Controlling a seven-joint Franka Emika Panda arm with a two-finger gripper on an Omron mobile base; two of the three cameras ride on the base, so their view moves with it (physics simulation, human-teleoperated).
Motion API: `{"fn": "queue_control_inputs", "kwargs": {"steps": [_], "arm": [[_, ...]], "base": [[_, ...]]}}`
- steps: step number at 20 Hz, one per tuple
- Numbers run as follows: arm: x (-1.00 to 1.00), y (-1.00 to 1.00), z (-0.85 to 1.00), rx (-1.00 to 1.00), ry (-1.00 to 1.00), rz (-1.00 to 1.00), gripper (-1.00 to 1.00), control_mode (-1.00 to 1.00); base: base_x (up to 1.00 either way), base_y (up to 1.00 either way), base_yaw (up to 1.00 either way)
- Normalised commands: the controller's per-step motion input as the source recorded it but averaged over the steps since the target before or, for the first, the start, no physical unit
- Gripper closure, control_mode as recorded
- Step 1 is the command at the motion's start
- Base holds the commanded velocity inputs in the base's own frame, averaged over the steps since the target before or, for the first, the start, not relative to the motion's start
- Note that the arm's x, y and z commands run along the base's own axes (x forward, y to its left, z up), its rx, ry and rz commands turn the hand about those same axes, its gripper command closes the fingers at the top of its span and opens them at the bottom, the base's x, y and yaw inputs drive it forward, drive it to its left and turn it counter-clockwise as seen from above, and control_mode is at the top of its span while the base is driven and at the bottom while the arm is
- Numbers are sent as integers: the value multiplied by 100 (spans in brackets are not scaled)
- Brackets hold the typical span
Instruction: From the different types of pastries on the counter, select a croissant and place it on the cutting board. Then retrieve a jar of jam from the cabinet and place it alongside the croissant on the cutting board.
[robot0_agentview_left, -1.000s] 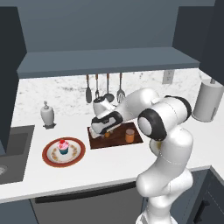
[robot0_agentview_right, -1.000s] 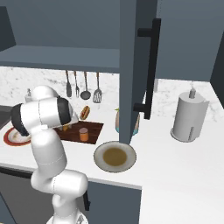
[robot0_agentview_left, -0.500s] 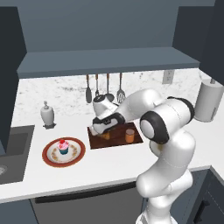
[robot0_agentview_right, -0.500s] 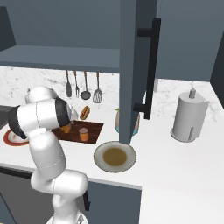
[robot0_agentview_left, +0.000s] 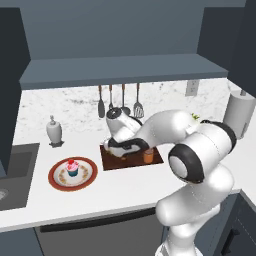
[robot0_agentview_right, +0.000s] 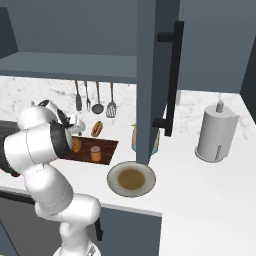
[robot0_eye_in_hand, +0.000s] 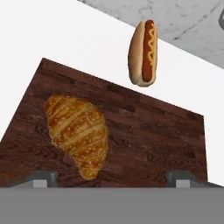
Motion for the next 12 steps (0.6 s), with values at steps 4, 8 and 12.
{"fn": "queue_control_inputs", "kwargs": {"steps": [4,8,12], "arm": [[-100,-9,38,0,-31,0,-100,-100],[-100,-14,59,0,-38,0,-100,-100],[-100,-23,80,0,-44,0,-100,-100]], "base": [[0,0,0],[0,0,0],[0,0,0]]}}
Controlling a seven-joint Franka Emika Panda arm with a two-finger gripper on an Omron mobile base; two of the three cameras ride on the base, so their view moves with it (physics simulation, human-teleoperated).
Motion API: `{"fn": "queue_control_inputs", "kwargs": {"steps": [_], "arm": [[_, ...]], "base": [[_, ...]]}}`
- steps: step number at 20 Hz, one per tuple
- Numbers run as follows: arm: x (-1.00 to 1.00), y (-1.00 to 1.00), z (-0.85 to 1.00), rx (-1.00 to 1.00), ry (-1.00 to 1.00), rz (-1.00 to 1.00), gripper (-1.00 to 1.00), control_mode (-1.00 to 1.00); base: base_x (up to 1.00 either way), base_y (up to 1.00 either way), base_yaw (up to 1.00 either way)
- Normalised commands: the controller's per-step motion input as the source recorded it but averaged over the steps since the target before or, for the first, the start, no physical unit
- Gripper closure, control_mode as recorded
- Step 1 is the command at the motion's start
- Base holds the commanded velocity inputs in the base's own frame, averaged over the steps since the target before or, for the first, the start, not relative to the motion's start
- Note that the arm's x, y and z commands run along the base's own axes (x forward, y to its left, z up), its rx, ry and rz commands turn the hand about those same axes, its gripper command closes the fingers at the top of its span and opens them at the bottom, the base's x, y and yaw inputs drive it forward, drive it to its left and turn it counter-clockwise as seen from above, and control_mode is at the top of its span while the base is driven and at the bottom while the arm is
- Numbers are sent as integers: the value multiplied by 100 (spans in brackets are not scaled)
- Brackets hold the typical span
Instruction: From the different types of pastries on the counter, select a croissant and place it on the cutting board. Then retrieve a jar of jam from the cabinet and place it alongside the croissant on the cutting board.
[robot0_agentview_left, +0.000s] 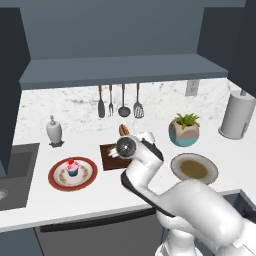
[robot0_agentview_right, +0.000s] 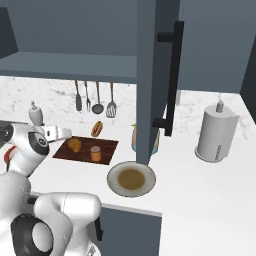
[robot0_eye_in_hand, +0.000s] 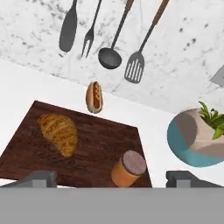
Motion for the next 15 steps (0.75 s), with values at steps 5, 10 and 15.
{"fn": "queue_control_inputs", "kwargs": {"steps": [5,10,15], "arm": [[-100,-32,95,0,-48,-3,-100,-100],[-100,-36,95,0,-50,-5,-100,-100],[-100,-26,92,0,-52,-6,-100,-100]], "base": [[0,0,0],[0,0,0],[0,0,0]]}}
